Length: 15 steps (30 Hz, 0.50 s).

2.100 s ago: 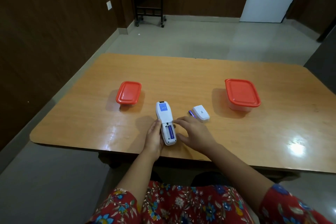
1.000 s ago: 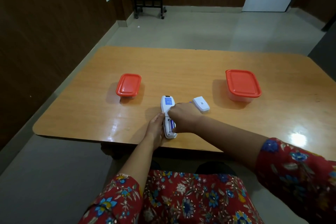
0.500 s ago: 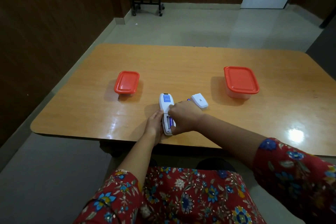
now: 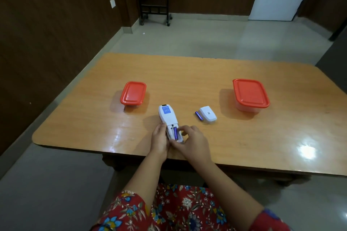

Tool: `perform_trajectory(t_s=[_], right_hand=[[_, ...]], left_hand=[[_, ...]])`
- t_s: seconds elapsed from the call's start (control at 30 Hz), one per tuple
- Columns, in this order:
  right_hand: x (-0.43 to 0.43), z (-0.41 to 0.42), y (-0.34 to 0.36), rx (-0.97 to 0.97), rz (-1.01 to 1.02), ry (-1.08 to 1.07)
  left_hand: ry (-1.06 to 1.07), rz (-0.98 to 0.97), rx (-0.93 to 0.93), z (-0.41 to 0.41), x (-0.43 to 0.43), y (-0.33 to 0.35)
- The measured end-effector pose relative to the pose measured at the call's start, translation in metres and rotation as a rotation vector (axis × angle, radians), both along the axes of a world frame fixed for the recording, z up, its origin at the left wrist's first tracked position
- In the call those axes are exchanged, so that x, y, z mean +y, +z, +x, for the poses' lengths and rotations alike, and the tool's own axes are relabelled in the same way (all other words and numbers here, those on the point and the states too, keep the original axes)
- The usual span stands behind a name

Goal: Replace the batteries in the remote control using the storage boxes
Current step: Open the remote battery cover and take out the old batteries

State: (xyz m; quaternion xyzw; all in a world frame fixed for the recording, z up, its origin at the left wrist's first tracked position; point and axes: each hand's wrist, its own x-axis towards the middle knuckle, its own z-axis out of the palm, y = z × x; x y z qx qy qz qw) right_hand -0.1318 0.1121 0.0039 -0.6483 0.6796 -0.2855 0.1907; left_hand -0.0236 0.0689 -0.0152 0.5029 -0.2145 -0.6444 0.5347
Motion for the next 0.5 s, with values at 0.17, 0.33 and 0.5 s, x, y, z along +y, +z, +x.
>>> perform_trajectory(t_s=[0.17,0.33,0.5], right_hand=[[-0.008,-0.008,0.001,-0.209,0.107,-0.035],[-0.007,-0.013,0.003,-0.104,0.076,-0.029],[-0.019,-0.026,0.009,-0.118,0.028,-0.120]], left_hand=[[0.029,-0.002,0.035,-0.001,-0.001,0.001],[0.013,-0.016,0.026,-0.001,0.000,0.000],[0.011,-0.019,0.046,-0.001,-0.002,-0.001]])
